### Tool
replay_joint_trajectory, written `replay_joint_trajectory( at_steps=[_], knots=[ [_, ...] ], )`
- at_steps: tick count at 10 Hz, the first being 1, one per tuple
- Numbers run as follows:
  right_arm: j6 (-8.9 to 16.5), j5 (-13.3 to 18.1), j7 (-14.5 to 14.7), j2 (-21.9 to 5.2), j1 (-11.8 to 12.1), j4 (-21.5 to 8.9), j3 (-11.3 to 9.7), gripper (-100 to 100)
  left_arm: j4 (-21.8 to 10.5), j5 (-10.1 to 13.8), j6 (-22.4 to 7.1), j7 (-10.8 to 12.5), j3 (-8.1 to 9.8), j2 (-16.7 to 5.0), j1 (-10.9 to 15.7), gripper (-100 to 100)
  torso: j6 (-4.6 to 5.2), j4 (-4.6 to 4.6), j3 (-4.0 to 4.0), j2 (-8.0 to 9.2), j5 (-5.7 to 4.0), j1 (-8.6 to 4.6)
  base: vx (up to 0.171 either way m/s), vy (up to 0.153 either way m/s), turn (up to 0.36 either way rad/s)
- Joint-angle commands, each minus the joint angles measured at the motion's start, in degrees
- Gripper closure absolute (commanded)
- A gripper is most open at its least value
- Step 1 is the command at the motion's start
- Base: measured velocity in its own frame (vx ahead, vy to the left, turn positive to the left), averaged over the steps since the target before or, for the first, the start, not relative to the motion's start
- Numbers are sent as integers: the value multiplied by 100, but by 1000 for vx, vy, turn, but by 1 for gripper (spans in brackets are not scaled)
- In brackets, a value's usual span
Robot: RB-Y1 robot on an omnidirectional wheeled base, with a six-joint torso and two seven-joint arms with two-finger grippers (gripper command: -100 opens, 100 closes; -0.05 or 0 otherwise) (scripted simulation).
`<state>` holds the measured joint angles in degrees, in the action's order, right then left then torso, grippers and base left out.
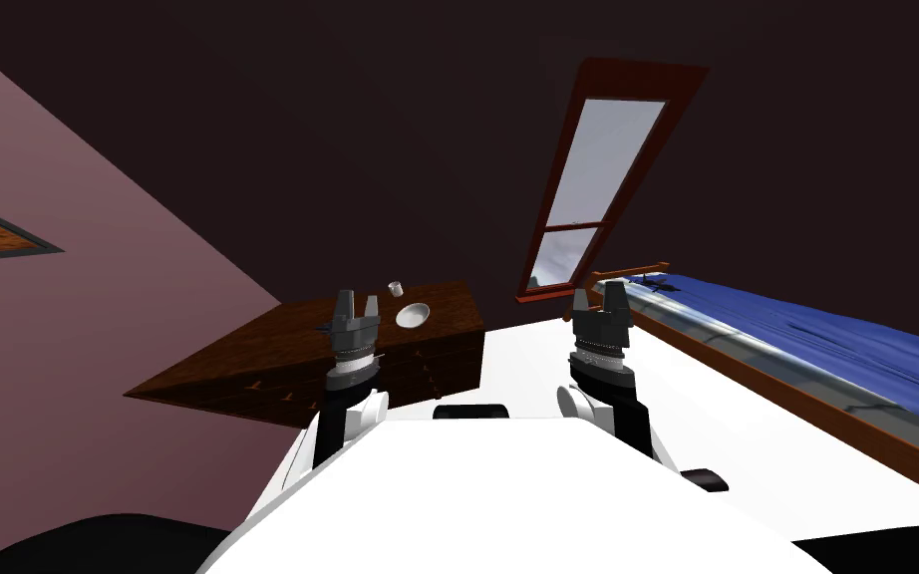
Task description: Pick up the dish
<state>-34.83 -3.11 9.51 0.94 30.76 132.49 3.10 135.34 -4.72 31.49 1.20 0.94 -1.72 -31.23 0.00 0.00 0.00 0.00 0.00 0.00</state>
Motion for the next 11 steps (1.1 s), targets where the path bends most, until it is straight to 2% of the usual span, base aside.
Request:
replay_joint_trajectory(
  at_steps=[1,4,5,7,10,11],
  knots=[
    [0,0,0,0,0,0,0,0,0,93,-265,65,-3,-222,102,-100,0,0,0,0,0,0,-13,-16,63],
    [0,0,0,0,0,0,0,0,-15,305,-770,215,-8,-549,321,-100,0,2,4,8,-2,-10,-24,-30,57],
    [0,0,0,0,0,0,0,0,-15,305,-871,215,-8,-549,321,-100,0,2,4,8,-3,-13,-21,-26,29],
    [0,0,0,0,0,0,0,0,-35,493,-1278,351,-5,-785,511,-100,0,2,5,8,-2,-9,-24,-27,54],
    [0,0,0,0,0,0,0,0,-49,598,-1711,427,0,-907,614,-100,0,1,2,4,-2,-10,-13,-24,33],
    [0,0,0,0,0,0,0,0,-65,708,-1890,509,8,-1032,723,-100,0,1,2,4,-2,-9,-14,-24,43]
  ],
)
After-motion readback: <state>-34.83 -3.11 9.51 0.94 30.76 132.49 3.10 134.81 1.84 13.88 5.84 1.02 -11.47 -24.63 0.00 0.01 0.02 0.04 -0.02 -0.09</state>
